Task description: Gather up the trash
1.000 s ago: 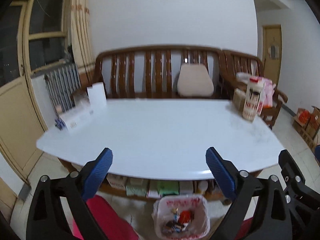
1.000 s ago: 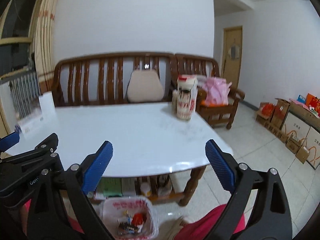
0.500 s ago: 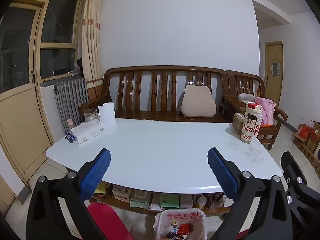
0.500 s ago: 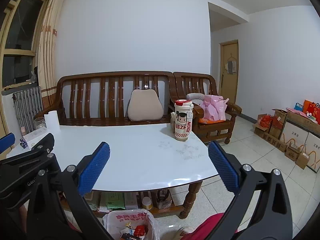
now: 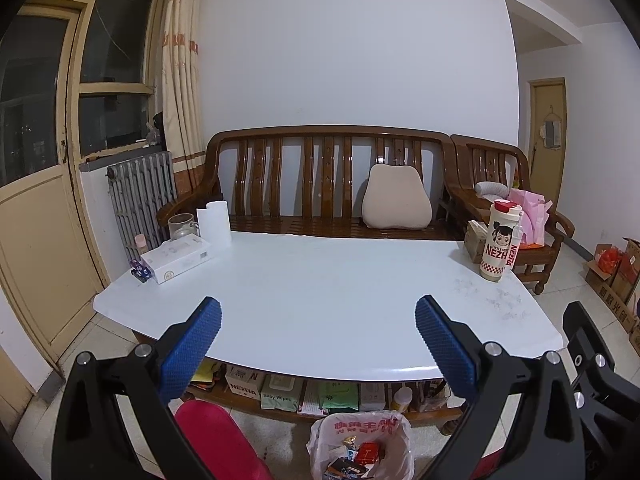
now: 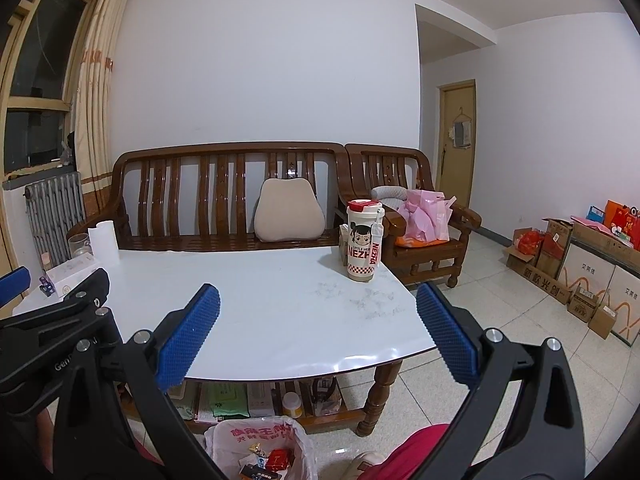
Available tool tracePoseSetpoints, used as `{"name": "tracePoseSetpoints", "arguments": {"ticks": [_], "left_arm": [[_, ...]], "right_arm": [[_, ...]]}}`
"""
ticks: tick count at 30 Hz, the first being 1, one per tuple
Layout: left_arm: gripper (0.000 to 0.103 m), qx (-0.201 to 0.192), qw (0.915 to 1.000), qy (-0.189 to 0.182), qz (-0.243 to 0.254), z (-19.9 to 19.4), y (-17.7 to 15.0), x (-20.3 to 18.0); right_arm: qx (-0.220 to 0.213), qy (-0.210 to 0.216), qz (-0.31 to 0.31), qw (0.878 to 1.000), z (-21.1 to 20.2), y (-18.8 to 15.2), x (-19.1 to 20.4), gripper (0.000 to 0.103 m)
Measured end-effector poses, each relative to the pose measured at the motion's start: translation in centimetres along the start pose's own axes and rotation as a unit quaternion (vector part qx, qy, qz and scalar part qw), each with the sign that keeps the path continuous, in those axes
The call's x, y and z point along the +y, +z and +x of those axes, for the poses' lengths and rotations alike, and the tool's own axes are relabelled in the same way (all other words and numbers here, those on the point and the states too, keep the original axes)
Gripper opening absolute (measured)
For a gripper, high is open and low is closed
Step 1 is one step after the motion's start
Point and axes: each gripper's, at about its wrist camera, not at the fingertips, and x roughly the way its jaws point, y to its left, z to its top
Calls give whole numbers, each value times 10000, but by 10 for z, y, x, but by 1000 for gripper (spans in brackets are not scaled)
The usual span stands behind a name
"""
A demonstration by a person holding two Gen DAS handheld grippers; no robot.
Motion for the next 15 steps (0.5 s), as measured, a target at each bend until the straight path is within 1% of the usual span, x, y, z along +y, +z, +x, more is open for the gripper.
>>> {"name": "tracePoseSetpoints", "arguments": {"ticks": [15], "left_arm": [[95,75,10000,-34,-6,2,-1,2]], "right_arm": [[29,-1,-11,10000,1,0,-2,96]]}}
